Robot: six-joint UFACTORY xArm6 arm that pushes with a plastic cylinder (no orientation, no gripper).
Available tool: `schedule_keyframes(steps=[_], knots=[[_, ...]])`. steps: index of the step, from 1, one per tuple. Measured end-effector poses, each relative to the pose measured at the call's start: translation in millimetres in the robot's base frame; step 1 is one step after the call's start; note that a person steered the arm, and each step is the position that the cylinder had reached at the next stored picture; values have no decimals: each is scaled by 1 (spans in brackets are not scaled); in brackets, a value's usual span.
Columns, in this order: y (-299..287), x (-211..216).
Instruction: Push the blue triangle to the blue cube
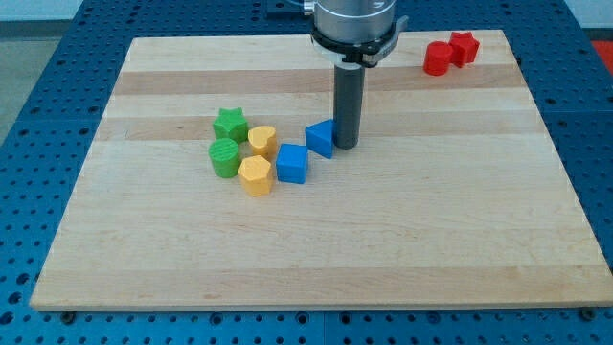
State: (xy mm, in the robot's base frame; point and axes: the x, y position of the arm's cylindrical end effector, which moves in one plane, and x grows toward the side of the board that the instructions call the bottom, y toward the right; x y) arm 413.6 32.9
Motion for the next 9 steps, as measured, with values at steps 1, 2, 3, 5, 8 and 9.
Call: schedule_keyframes(steps=[1,2,3,5,8,9], knots=[[0,-5],[0,-5],[0,-6],[-4,-6],[-16,1],[-16,2]])
